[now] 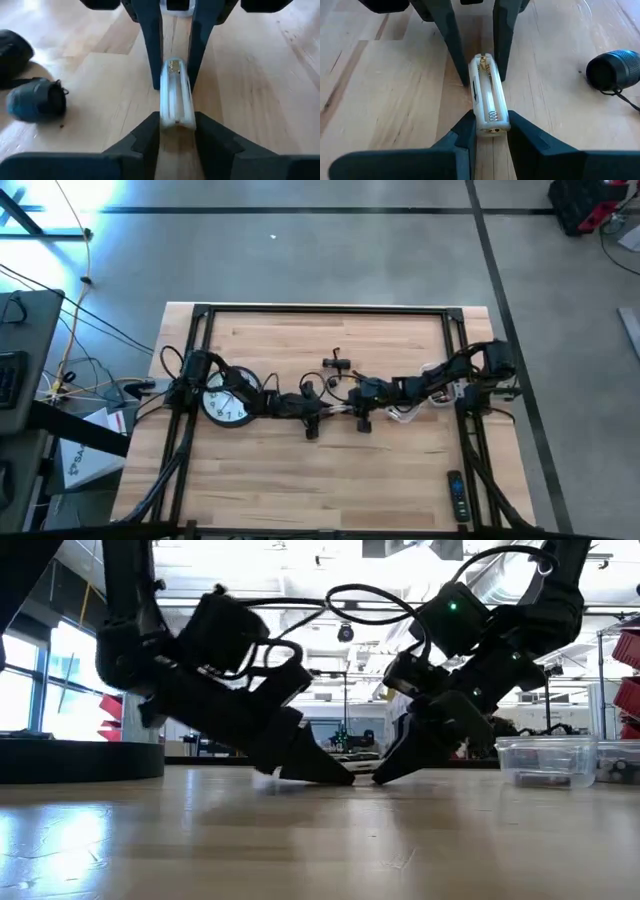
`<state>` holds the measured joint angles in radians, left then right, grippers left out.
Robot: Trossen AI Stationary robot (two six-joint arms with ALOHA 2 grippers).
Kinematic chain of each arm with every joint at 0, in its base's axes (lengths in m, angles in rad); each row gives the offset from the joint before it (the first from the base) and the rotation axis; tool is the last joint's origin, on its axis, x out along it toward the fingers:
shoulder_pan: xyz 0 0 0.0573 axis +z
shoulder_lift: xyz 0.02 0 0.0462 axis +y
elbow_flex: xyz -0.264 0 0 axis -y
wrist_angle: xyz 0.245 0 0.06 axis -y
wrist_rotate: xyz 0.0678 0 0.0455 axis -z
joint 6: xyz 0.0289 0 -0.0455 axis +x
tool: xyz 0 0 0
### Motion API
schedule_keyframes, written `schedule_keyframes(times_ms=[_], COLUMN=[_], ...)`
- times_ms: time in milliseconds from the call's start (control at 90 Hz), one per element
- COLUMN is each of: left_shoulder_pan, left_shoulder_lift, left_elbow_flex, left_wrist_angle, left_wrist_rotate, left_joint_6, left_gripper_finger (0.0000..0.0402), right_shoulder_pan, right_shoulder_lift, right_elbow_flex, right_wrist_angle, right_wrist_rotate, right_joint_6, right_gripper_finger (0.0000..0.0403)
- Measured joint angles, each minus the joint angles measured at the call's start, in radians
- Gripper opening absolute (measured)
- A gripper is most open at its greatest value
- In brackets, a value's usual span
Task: Insert battery
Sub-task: Insert the silver battery into the white battery case
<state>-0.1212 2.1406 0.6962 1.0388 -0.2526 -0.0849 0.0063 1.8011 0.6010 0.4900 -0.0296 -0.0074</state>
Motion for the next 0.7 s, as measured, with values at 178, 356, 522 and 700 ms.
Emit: schedule_keyframes(times_ms=[178,356,522,700], left_shoulder_pan=[-0.001,0.000,0.001,0.010], left_shoulder_lift=[0.109,0.145,0.141,0.141], left_elbow_flex=[0.009,0.014,0.001,-0.011], left_wrist_angle=[0.192,0.250,0.248,0.247], left_wrist_rotate=[-0.019,-0.019,-0.020,-0.020], left_joint_6=[0.008,0.012,0.010,-0.026], left_gripper_finger=[0.0099,0.0099,0.0099,0.0100], right_shoulder_pan=[0.000,0.000,0.000,0.000], right_shoulder_lift=[0.000,0.000,0.000,0.000], right_elbow_flex=[0.000,0.000,0.000,0.000], right_wrist_angle=[-0.001,-0.003,-0.006,-0.006], right_wrist_rotate=[0.000,0.000,0.000,0.000], right_joint_6=[0.000,0.000,0.000,0.000], right_gripper_finger=[0.0059,0.0059,0.0059,0.0059])
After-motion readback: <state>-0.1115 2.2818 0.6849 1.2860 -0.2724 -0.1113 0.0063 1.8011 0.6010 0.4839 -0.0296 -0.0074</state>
